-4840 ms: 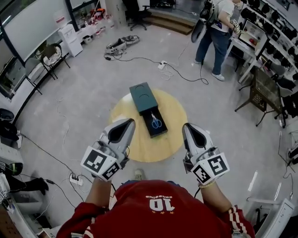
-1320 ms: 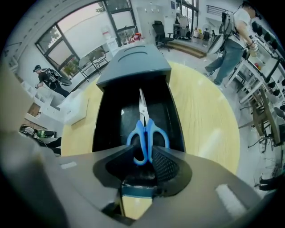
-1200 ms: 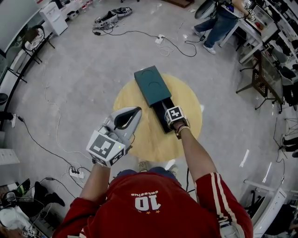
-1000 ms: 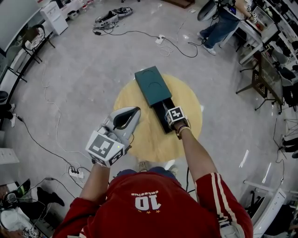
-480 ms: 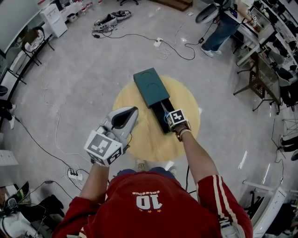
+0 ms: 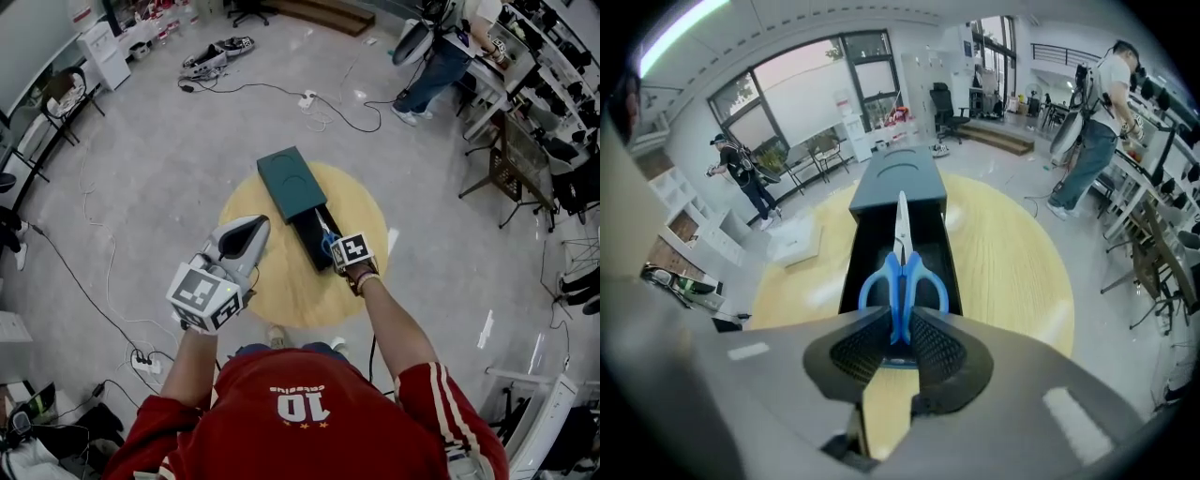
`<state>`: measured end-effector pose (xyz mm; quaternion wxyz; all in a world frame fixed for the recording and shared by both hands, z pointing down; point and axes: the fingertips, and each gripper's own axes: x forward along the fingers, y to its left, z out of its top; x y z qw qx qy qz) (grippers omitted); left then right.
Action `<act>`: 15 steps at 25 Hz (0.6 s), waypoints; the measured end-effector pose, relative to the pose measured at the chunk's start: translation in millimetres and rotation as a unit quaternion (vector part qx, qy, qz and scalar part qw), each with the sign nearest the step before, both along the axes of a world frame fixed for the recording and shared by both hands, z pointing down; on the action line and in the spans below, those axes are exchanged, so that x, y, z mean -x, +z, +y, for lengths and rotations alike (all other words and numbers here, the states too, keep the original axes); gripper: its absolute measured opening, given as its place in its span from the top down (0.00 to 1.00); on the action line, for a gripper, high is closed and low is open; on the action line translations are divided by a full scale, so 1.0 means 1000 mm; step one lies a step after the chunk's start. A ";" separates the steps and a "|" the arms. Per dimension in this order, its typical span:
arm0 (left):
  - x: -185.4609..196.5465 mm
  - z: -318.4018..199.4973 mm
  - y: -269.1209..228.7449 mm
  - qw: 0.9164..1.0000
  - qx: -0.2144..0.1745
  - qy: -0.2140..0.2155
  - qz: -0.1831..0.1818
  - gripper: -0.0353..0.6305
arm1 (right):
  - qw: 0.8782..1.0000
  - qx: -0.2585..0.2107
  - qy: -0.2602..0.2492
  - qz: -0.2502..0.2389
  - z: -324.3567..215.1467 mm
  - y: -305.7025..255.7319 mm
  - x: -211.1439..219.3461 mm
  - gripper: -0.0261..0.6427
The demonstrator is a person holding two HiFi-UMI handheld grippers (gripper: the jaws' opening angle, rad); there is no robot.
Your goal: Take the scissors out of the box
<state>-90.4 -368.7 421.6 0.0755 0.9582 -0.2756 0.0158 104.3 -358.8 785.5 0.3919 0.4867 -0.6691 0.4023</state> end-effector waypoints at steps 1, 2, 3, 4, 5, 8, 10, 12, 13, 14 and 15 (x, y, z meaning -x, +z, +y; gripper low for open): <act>-0.002 0.002 -0.002 1.000 -0.003 0.001 -0.001 0.94 | 1.000 -0.015 0.000 -0.004 -0.001 -0.008 -0.001 0.86; -0.004 0.004 -0.005 1.000 -0.005 0.001 -0.001 0.94 | 1.000 -0.029 -0.001 -0.007 -0.002 -0.017 -0.001 0.86; -0.007 0.007 -0.006 1.000 -0.007 0.001 -0.002 0.94 | 0.999 -0.042 -0.003 -0.009 -0.002 -0.027 -0.002 0.86; -0.008 0.009 -0.008 1.000 -0.008 0.001 -0.002 0.94 | 0.998 -0.054 -0.004 -0.012 -0.002 -0.036 -0.003 0.86; -0.010 0.011 -0.009 1.000 -0.008 -0.001 -0.002 0.94 | 0.998 -0.066 -0.005 -0.016 -0.001 -0.045 -0.003 0.86; -0.014 0.018 -0.012 1.000 -0.005 -0.012 0.006 0.94 | 0.994 -0.108 -0.010 -0.030 0.003 -0.078 -0.007 0.86; -0.018 0.022 -0.014 1.000 0.000 -0.020 0.013 0.94 | 0.989 -0.143 -0.013 -0.042 0.008 -0.103 -0.008 0.86; -0.022 0.030 -0.016 1.000 0.005 -0.022 0.019 0.94 | 0.983 -0.176 -0.019 -0.051 0.016 -0.129 -0.010 0.86; -0.025 0.034 -0.017 1.000 0.005 -0.023 0.020 0.94 | 0.979 -0.194 -0.023 -0.054 0.020 -0.142 -0.010 0.86; -0.028 0.039 -0.018 1.000 0.004 -0.023 0.019 0.94 | 0.975 -0.211 -0.028 -0.057 0.025 -0.156 -0.009 0.86; -0.030 0.044 -0.019 1.000 0.002 -0.023 0.018 0.94 | 0.971 -0.229 -0.034 -0.059 0.031 -0.170 -0.007 0.86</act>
